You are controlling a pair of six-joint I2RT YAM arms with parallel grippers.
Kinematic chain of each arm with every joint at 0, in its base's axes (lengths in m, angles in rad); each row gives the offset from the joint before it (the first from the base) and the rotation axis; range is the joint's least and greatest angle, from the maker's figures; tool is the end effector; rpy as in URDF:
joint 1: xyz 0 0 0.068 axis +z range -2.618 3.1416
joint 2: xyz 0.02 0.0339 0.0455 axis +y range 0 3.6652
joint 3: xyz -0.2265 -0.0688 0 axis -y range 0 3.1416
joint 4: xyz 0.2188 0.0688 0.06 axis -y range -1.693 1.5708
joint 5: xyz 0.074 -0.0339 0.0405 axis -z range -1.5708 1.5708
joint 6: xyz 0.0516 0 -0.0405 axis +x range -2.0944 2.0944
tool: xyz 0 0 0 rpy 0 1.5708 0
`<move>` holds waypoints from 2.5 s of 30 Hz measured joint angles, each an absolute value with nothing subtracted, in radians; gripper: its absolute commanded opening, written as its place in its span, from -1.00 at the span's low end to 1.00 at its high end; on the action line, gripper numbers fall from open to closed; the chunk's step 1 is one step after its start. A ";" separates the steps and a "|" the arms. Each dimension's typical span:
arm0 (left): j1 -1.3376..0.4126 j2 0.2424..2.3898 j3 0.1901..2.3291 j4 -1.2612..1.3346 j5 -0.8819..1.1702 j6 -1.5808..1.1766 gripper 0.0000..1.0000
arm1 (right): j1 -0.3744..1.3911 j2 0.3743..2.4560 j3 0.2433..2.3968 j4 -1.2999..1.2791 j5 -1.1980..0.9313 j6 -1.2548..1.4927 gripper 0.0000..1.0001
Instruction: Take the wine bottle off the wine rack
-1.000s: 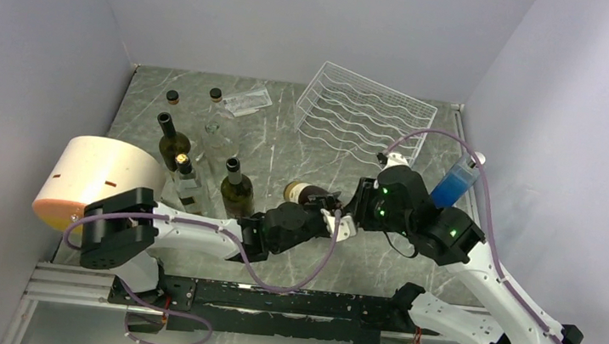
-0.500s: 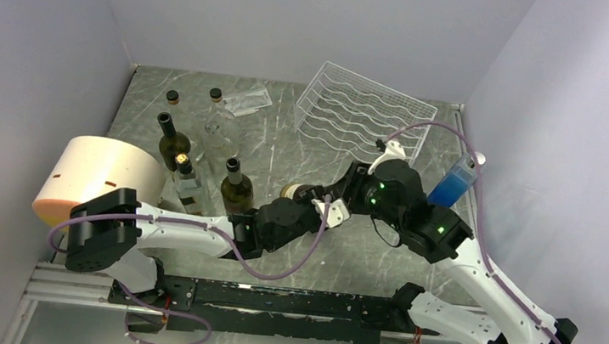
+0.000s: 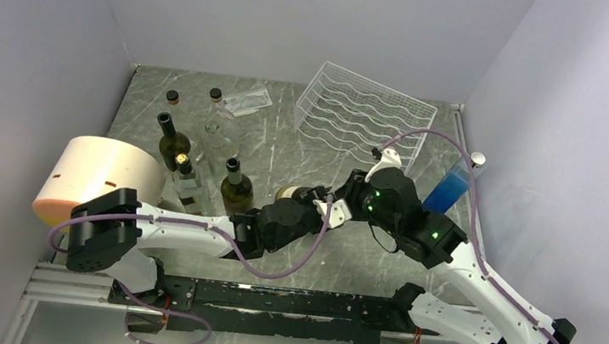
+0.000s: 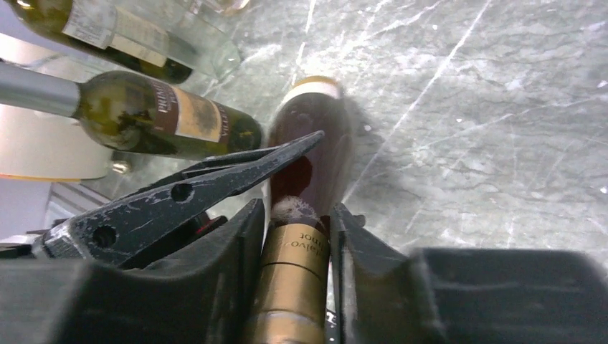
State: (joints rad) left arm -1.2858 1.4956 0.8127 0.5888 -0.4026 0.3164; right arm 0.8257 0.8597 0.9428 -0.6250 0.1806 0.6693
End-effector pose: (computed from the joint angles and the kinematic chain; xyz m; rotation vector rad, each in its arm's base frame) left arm 0.1126 -0.3125 0.2364 0.9685 1.3639 -0.4004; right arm 0.1371 0.1349 0.2987 -0.0591 2.1825 0.6930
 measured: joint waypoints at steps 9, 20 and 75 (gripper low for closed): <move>-1.284 1.480 0.822 0.542 -0.419 0.236 0.85 | 0.831 0.904 0.995 -0.684 0.228 0.649 -1.00; -1.287 1.327 0.822 0.487 -0.245 0.122 0.99 | 0.831 0.970 1.225 -0.969 0.468 0.615 -1.00; -1.094 1.129 1.270 -0.189 -0.210 -0.121 0.99 | 0.805 0.913 1.303 -1.232 0.862 0.755 0.39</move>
State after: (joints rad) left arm -1.0939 1.1294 1.2701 -0.1890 -0.2096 -0.1207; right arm 0.8051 0.9131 1.3025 -1.2320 0.8619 0.7547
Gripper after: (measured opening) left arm 0.995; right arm 0.644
